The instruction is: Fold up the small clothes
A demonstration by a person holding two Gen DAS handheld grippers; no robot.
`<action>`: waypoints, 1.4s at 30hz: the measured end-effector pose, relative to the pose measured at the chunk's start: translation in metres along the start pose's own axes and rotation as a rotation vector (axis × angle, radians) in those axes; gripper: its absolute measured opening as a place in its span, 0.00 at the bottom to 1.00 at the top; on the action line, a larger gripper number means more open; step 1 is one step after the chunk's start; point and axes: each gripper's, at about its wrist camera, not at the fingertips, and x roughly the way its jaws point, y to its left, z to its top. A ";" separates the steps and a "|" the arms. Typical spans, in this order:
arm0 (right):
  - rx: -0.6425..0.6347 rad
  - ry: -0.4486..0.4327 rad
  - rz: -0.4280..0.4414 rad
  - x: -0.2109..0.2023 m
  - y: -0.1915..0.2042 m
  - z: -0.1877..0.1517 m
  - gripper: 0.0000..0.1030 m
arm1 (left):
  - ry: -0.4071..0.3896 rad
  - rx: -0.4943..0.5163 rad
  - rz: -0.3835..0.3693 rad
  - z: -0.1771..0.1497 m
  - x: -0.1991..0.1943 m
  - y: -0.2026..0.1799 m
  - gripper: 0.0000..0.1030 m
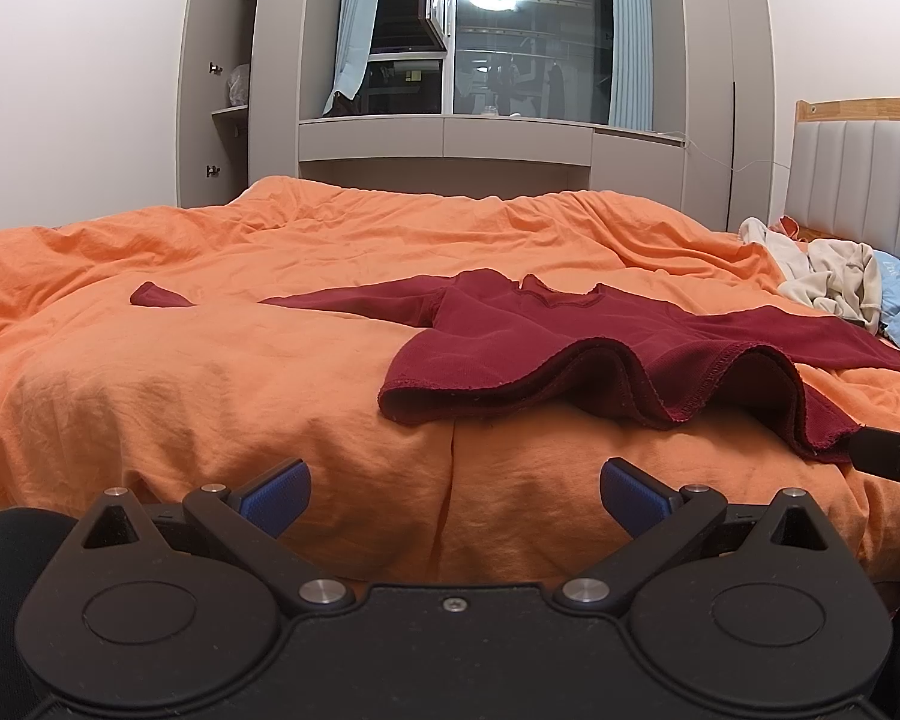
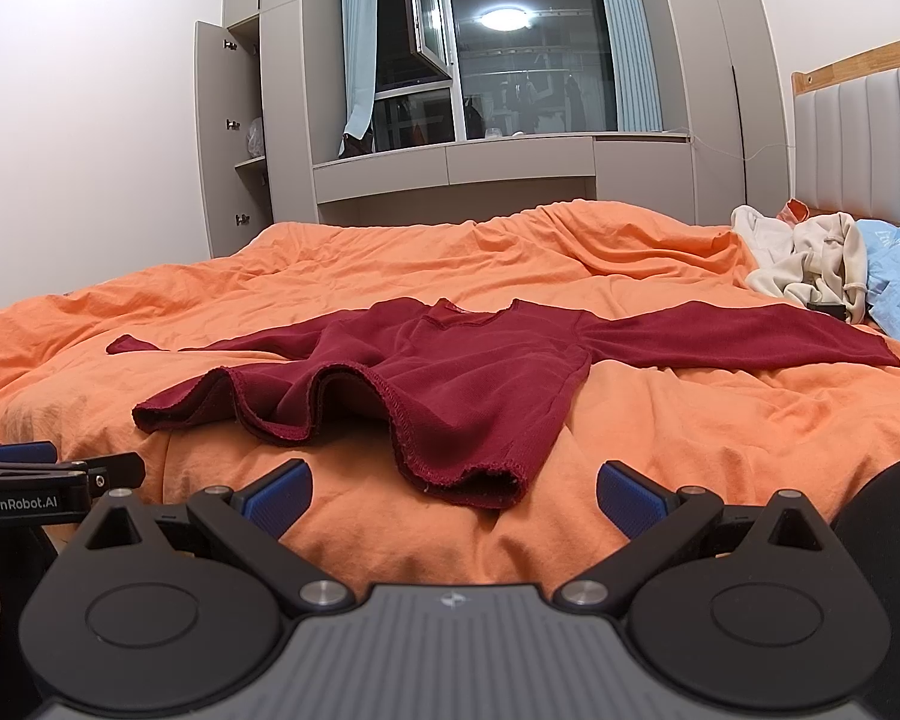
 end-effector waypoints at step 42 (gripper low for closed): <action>0.085 0.087 -0.219 0.155 -0.185 0.116 1.00 | 0.087 0.132 -0.218 0.181 0.235 -0.151 1.00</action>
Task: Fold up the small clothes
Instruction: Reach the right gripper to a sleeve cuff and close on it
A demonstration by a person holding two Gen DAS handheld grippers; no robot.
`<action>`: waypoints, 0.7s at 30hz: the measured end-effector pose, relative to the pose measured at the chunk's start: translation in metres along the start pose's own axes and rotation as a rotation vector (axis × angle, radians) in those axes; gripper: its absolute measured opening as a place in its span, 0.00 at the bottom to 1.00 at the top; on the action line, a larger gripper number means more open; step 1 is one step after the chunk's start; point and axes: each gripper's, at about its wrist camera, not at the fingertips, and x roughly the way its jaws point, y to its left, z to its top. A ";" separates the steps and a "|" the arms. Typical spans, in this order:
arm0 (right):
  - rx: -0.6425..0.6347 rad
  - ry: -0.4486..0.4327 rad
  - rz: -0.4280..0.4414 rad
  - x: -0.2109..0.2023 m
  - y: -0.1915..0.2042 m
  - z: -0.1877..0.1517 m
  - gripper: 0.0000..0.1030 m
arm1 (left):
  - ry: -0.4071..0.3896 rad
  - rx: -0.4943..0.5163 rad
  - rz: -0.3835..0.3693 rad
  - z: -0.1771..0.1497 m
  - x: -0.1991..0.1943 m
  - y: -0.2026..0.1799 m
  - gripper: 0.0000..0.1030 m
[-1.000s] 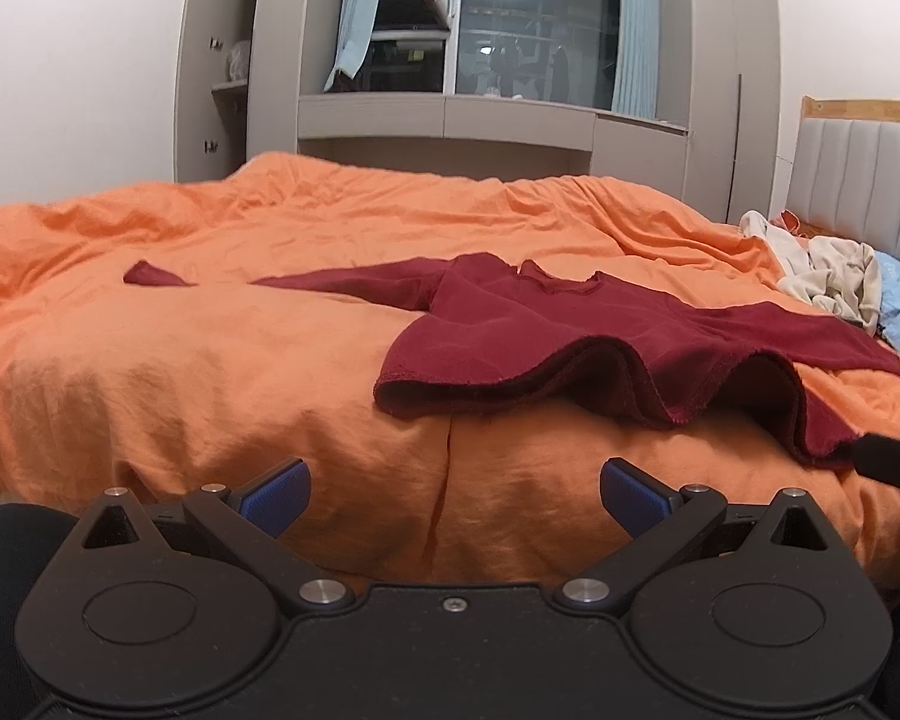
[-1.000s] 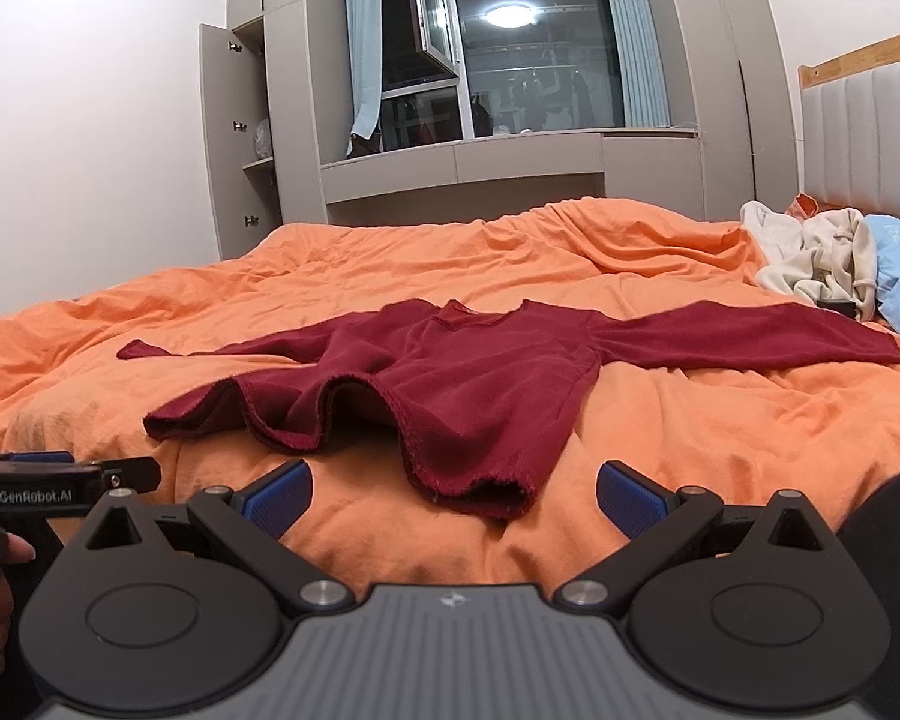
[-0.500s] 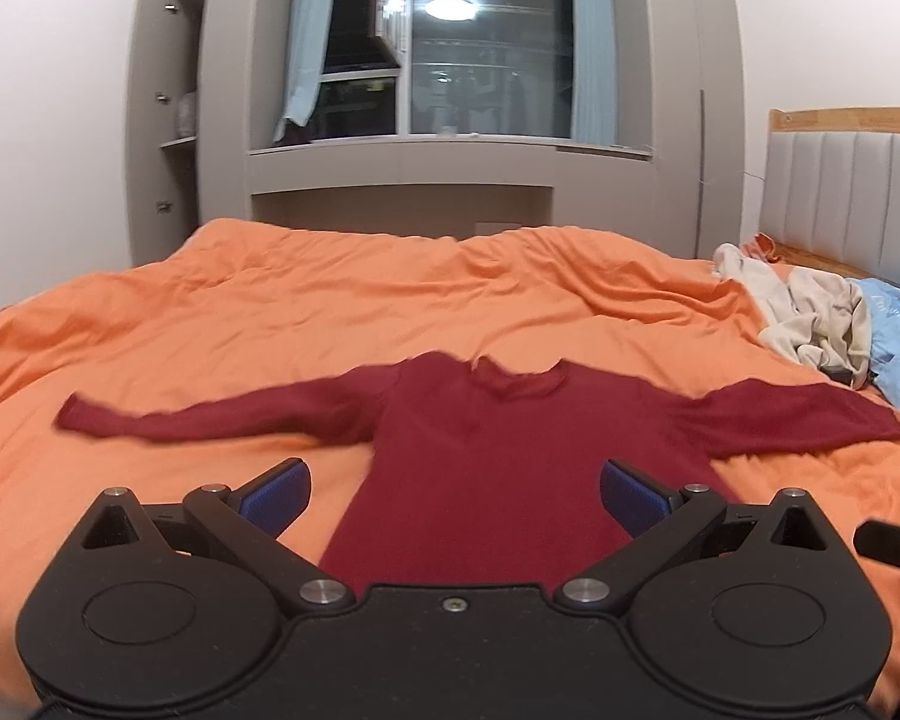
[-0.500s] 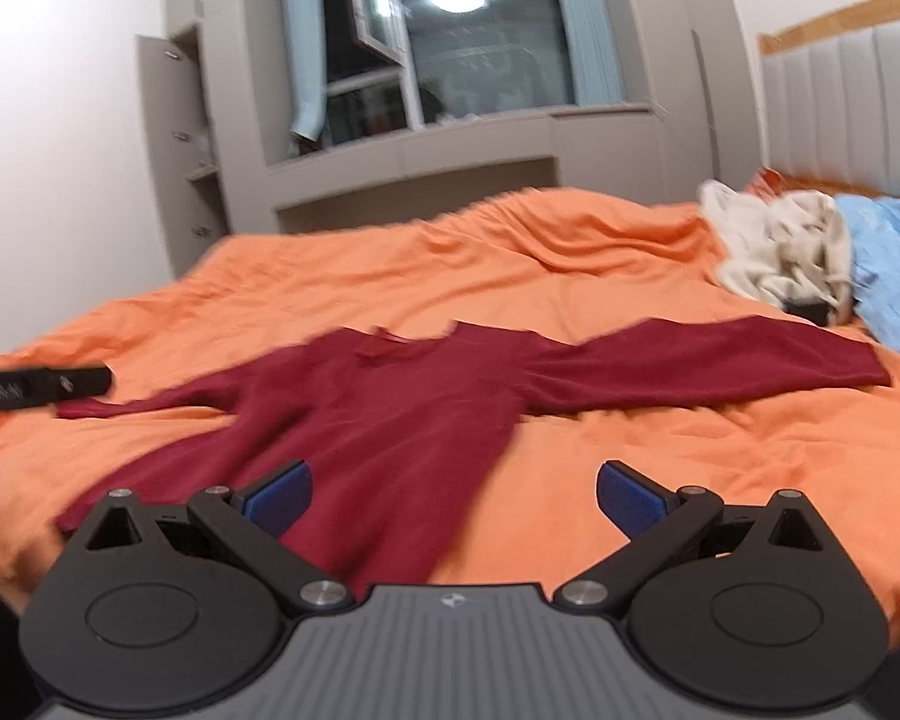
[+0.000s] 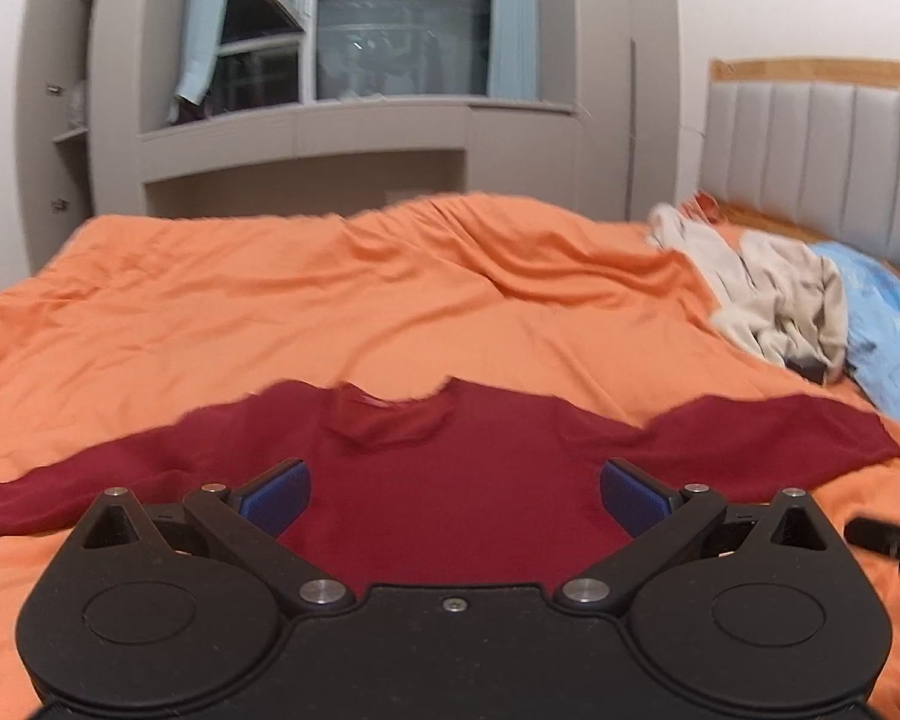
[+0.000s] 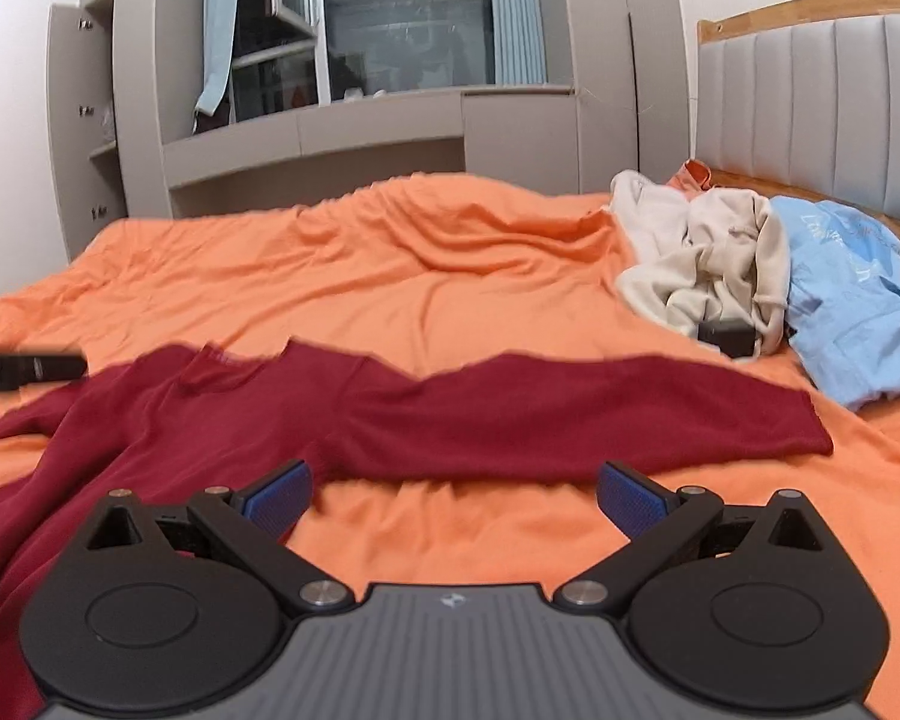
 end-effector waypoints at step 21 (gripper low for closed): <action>0.418 0.132 -0.250 0.114 -0.165 -0.002 1.00 | 0.164 -0.102 -0.050 -0.037 0.082 0.019 1.00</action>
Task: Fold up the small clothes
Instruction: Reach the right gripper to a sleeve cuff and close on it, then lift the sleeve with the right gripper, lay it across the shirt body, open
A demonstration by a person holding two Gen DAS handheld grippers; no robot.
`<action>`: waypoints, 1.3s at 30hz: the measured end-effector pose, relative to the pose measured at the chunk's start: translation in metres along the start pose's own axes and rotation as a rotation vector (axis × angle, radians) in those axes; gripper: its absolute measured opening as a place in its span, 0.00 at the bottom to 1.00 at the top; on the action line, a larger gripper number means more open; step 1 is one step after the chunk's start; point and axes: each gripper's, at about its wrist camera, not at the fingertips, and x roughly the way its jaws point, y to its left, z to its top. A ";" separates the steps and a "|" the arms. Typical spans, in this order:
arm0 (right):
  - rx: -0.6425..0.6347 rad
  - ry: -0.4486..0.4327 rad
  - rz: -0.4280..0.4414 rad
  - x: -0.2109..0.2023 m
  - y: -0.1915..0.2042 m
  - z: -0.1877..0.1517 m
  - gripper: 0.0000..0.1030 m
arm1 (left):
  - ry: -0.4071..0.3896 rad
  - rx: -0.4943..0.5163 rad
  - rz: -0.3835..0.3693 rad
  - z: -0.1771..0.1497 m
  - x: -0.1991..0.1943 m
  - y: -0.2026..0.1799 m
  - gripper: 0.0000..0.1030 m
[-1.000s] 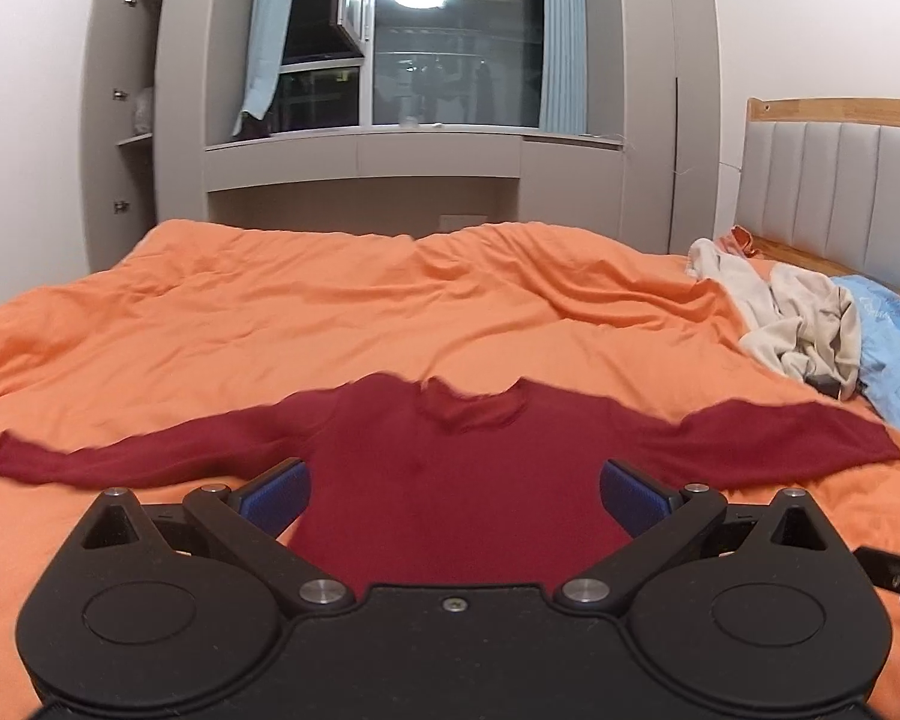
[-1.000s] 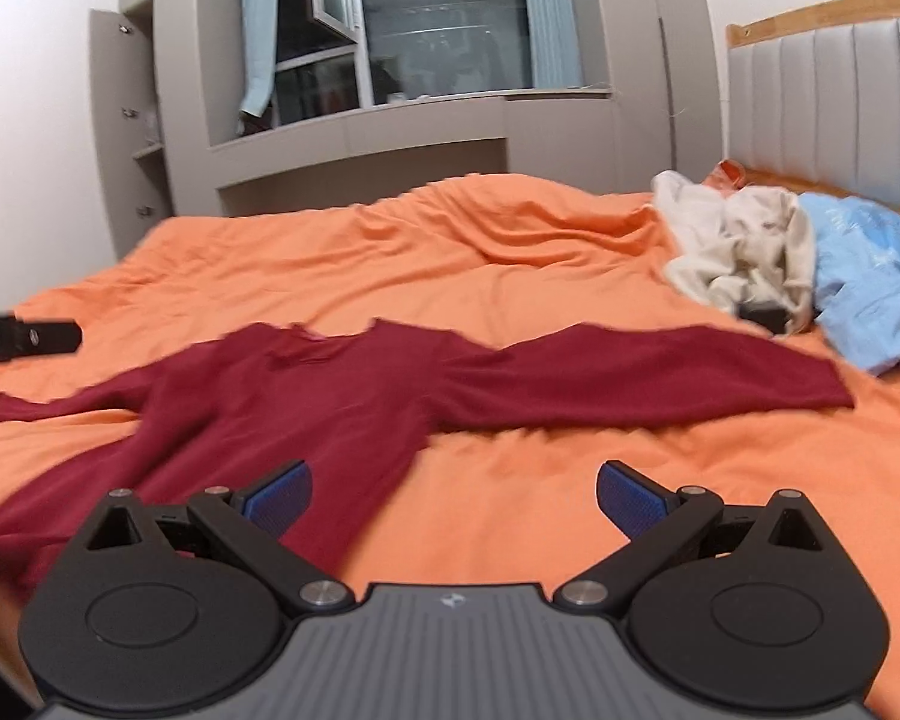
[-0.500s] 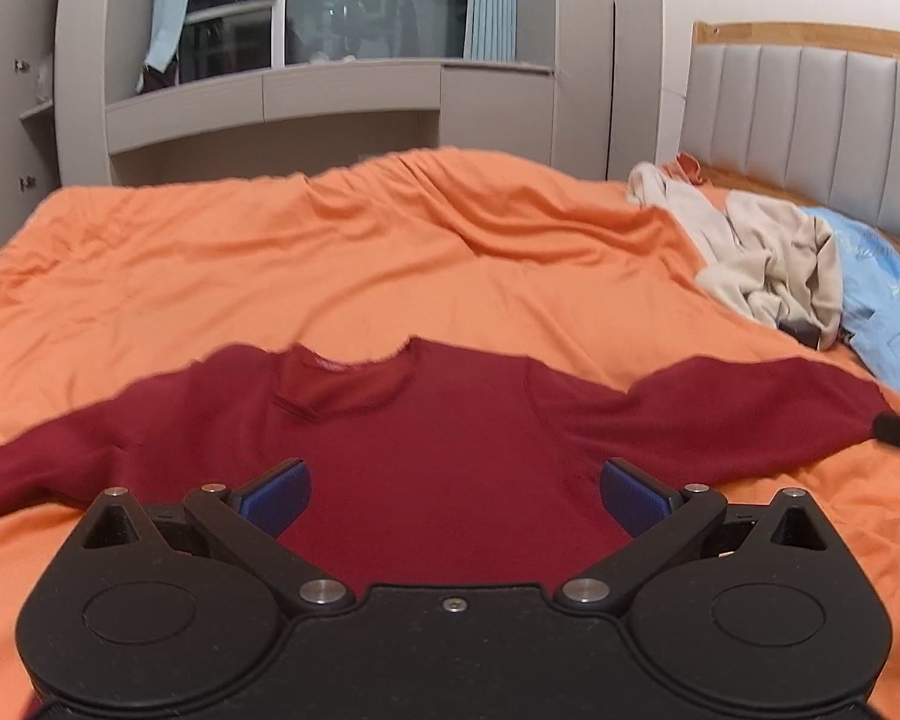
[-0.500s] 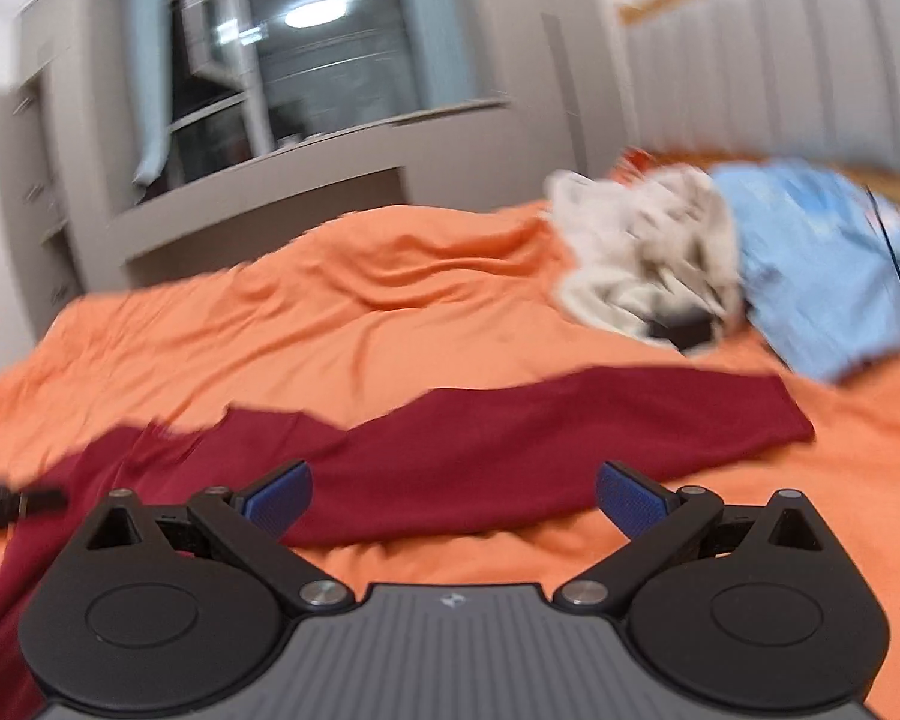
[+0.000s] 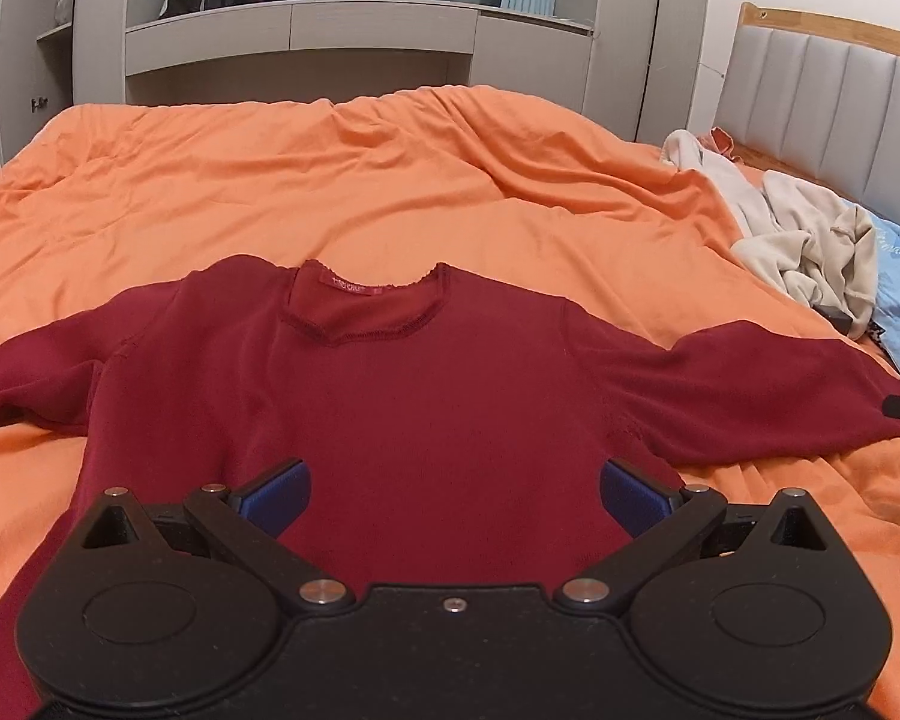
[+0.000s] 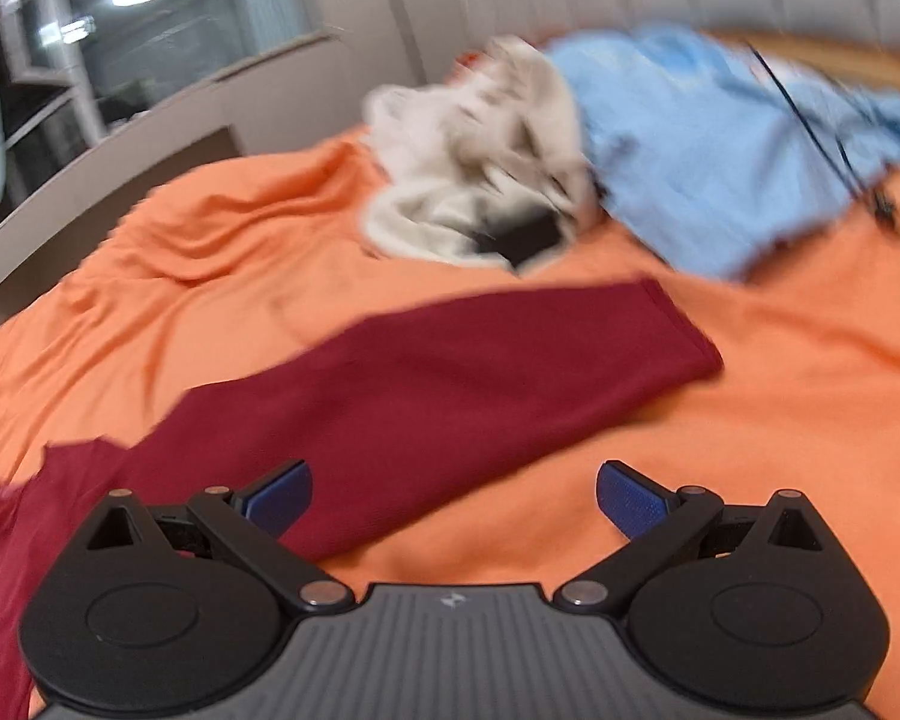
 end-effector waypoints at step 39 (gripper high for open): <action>-0.098 -0.428 0.101 -0.062 0.149 0.058 0.05 | -0.115 -0.118 0.247 0.059 -0.038 0.111 1.00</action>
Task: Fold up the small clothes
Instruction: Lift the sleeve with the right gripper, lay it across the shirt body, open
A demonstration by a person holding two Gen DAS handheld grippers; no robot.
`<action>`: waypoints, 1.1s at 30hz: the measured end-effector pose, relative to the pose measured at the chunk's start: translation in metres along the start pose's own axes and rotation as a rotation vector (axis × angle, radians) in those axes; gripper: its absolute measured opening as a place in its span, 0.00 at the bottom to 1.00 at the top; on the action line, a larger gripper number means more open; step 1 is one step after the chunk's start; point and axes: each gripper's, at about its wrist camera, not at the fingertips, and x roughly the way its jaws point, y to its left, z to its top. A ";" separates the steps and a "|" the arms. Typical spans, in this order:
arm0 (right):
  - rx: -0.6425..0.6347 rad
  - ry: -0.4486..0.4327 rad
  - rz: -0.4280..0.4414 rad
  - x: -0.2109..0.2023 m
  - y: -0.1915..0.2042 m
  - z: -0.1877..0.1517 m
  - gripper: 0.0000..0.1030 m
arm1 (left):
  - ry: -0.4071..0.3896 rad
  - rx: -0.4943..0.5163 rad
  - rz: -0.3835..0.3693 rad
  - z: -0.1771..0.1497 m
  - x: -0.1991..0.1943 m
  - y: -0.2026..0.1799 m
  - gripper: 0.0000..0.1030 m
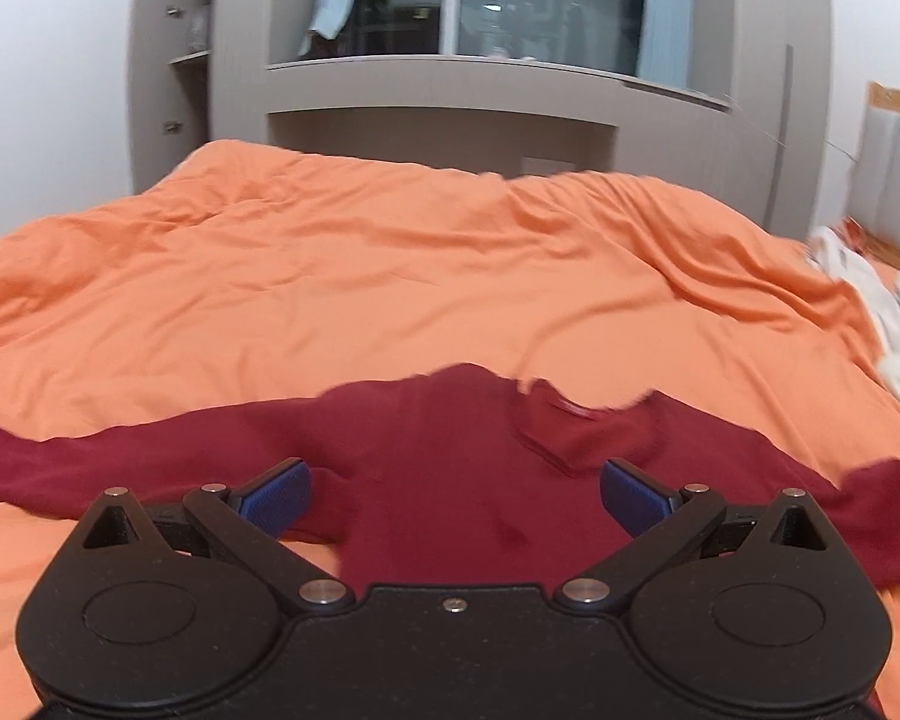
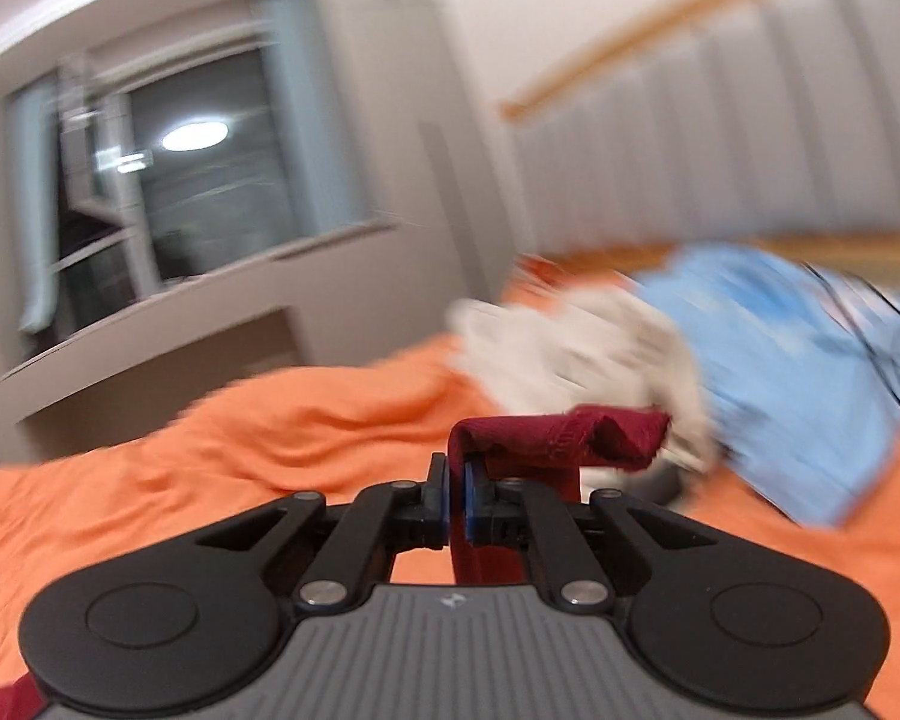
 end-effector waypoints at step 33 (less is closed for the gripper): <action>-0.838 0.383 0.757 -0.042 0.285 -0.181 0.64 | 0.045 -0.253 0.095 0.012 0.004 0.114 0.99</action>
